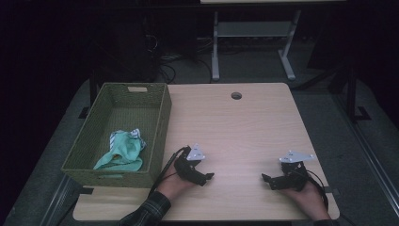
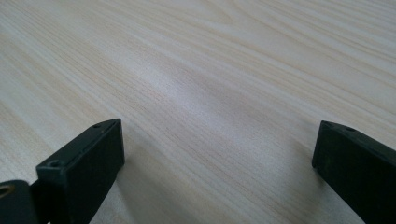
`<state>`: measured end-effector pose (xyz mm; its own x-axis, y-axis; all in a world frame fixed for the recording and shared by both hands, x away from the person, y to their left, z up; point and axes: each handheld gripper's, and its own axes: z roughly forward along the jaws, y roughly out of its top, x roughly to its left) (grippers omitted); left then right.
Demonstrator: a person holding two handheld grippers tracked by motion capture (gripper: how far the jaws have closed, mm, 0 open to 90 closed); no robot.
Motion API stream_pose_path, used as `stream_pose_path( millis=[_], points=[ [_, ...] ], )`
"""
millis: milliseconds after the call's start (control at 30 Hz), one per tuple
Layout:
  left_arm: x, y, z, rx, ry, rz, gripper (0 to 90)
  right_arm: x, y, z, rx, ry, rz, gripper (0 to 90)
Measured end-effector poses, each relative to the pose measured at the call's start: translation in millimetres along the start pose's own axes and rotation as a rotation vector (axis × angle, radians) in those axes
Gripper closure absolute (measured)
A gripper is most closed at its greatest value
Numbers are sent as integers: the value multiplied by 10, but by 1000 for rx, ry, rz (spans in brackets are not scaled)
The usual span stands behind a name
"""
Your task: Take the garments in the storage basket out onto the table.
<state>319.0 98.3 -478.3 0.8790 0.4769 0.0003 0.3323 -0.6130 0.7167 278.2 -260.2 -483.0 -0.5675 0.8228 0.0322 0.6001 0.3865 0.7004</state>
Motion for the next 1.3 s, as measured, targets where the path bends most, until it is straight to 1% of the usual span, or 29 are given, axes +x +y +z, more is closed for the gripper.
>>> stream_pose_path(
  millis=[200, 300, 367, 400, 433, 467, 600, 700, 767, 867, 933, 967, 1067, 1167, 1233, 1300],
  points=[
    [8, 18, -4, 16, -8, 6, 125, 0, 0, 0, 0, 0, 0, 18],
    [25, 32, -10, 33, -12, 14, 125, -1, 0, 0, 0, 0, 0, 19],
    [39, 44, -16, 48, -8, 5, 126, -1, 0, 0, -1, 0, 0, 18],
    [39, 44, -16, 48, -8, 5, 127, -1, 0, 0, -1, 0, 0, 18],
    [60, 50, -31, 64, 2, 2, 128, -2, 0, 0, -1, 1, 0, 19],
    [66, 50, -32, 63, 5, -8, 129, -2, -1, 0, -1, 1, 0, 19],
    [93, 59, -47, 80, 8, -9, 131, -2, 0, 0, -1, 0, 0, 19],
    [106, 58, -79, 82, 7, -21, 132, -1, 0, 0, -1, 1, 0, 18],
    [108, 65, -91, 77, 8, -22, 132, -1, 0, 0, -1, 1, 1, 19],
    [110, 86, -102, 87, 11, -8, 132, -2, -1, 0, -1, 0, 0, 19],
    [113, 88, -108, 86, 12, -9, 132, -1, 0, 0, -1, 1, 0, 19],
    [112, 85, -108, 83, 8, -22, 132, -2, 0, 0, -1, 1, 0, 18],
    [116, 84, -98, 95, -4, -28, 132, -2, 0, 0, -1, 1, 0, 19],
    [110, 98, -103, 101, -2, -30, 132, -2, 0, 0, -1, 1, 1, 19],
    [106, 101, -109, 98, -1, -33, 132, -2, 0, 0, -1, 1, 0, 19],
    [97, 108, -139, 97, -11, -43, 133, -1, 0, 1, -2, 1, 1, 18]
  ],
)
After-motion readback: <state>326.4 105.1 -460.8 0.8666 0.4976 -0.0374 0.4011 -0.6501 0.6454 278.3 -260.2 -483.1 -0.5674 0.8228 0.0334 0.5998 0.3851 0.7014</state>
